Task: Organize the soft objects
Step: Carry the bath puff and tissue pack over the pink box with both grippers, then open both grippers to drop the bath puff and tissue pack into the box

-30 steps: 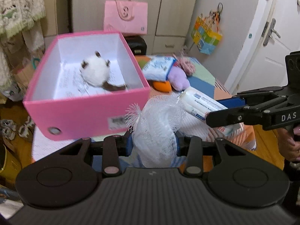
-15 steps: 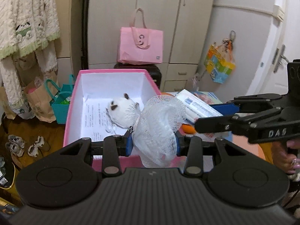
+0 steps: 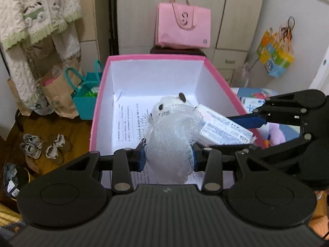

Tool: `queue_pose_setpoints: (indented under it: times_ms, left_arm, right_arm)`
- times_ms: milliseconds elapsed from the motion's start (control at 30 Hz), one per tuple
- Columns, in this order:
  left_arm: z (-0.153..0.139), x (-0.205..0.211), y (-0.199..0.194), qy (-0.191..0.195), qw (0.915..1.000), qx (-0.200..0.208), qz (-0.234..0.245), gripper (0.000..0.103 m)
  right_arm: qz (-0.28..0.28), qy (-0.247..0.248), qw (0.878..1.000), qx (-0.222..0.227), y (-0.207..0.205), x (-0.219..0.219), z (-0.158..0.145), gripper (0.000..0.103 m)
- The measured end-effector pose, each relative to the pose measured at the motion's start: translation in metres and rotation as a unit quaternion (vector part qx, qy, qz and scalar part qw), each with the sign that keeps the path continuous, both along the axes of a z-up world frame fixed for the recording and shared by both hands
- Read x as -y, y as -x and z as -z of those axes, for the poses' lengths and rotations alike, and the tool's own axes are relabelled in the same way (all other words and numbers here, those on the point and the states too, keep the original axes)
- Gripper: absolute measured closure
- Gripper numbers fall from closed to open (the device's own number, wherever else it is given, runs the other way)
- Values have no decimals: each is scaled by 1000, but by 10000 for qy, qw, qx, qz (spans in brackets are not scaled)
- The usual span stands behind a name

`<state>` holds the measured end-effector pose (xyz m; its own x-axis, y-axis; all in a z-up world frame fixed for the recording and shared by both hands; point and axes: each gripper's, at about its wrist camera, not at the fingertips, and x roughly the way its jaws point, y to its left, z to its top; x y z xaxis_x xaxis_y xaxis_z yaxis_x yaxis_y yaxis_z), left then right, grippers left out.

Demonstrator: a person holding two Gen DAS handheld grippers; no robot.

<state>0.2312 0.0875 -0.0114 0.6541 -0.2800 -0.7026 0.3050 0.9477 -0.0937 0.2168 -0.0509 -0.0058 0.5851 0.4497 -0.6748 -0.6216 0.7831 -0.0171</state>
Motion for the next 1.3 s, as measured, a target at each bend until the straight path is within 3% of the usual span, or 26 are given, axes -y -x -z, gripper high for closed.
queue_pose_setpoints:
  times_ms: [267,433,600,667,733,833,933,1300]
  left_arm:
    - [18,0,-19,-296,9984,-476,104,63]
    - [19,8,-21,-586,9976,-349,122,61]
    - [19,7,-21,-499,9982,-337,79,56]
    - [17,6,-19,-428,9984,-339,118,52]
    - [17,6,-17,-351,9987,-313,181,48]
    - [14,5,-11,-295,9991,-265,164,47]
    - [6,3,-3,-315,9994,-100,145,37]
    - [-24,-8,32,-193,9992,244,251,33]
  right_arm:
    - [-217,467,9985,-205,-17,-17,14,58]
    - [-294,746,9966,-208,-20,-25,17,58]
    - [-319,916,9951,-198,-23,-33,20,56]
    - [-351,986,9944,-142,-21,-33,21,53]
    - [-313,1105,9934,-40,-18,-34,21,43]
    - [-234,1029,9944,-15,-14,-31,17,42]
    - [-174,945,9954,37,-7,-26,12,41]
    - [202,571,9982,47,19,-8,-14,40]
